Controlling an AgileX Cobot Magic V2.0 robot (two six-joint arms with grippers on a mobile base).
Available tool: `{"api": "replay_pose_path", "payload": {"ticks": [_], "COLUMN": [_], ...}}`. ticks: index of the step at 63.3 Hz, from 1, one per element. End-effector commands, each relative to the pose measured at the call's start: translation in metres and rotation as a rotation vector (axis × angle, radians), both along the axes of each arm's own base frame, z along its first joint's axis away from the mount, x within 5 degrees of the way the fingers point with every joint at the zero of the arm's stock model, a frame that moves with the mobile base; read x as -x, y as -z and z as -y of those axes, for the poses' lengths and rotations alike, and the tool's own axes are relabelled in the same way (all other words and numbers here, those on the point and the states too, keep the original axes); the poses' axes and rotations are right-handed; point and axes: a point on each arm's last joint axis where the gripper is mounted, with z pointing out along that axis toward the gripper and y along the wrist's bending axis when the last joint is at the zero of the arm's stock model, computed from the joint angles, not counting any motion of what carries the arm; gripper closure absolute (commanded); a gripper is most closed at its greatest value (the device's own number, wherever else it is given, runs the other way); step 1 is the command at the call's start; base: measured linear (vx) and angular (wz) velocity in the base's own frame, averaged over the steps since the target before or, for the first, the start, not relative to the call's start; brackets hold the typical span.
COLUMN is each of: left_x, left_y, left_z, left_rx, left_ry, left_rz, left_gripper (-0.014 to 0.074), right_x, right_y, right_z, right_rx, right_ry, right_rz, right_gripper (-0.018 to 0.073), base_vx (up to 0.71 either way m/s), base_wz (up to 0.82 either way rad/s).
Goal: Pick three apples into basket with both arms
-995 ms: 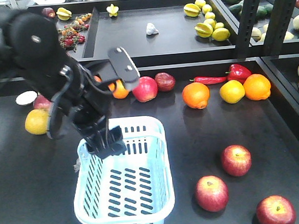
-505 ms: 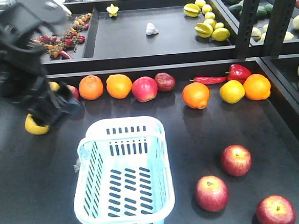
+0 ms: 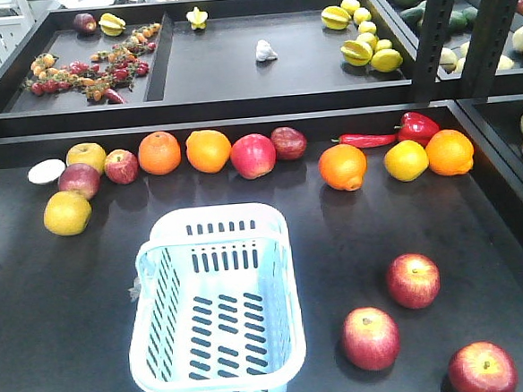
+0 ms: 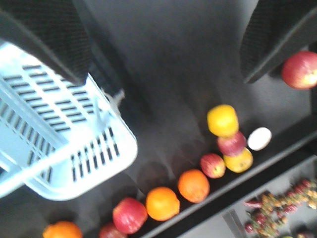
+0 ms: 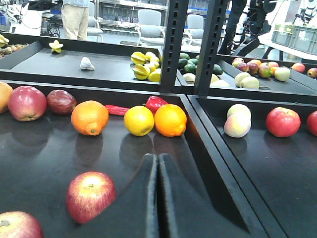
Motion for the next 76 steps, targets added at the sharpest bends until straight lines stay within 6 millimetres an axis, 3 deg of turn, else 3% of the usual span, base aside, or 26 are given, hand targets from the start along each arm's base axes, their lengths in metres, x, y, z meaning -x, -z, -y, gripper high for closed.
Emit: {"api": "replay_pose_path", "payload": {"ticks": [1, 25, 39, 46, 58, 67, 76], "left_x": [0.013, 0.061, 0.066, 0.064, 0.062, 0.062, 0.062], "left_y": [0.002, 0.062, 0.106, 0.110, 0.138, 0.145, 0.146], "left_z": [-0.003, -0.003, -0.002, -0.001, 0.000, 0.000, 0.000], "left_rx": [0.091, 0.365, 0.402, 0.410, 0.371, 0.371, 0.373], "left_ry": [0.035, 0.279, 0.298, 0.299, 0.291, 0.286, 0.284], "left_rz": [0.080, 0.228, 0.186, 0.202, 0.154, 0.144, 0.140], "left_gripper": [0.0011, 0.0022, 0.0088, 0.0126, 0.0186, 0.0321, 0.0606], "right_x": [-0.001, -0.001, -0.001, -0.001, -0.001, -0.001, -0.001], "right_y": [-0.004, -0.004, -0.004, -0.004, -0.004, -0.004, -0.004], "right_z": [0.000, 0.000, 0.000, 0.000, 0.000, 0.000, 0.000], "right_rx": [0.014, 0.014, 0.014, 0.014, 0.014, 0.014, 0.014], "right_ry": [0.000, 0.000, 0.000, 0.000, 0.000, 0.000, 0.000], "right_rz": [0.063, 0.063, 0.063, 0.063, 0.063, 0.063, 0.063], "right_gripper": [0.0568, 0.0568, 0.0568, 0.0568, 0.0568, 0.0568, 0.0568], "base_vx": [0.00, 0.00, 0.00, 0.00, 0.00, 0.00, 0.00], "base_wz": [0.00, 0.00, 0.00, 0.00, 0.00, 0.00, 0.00]}}
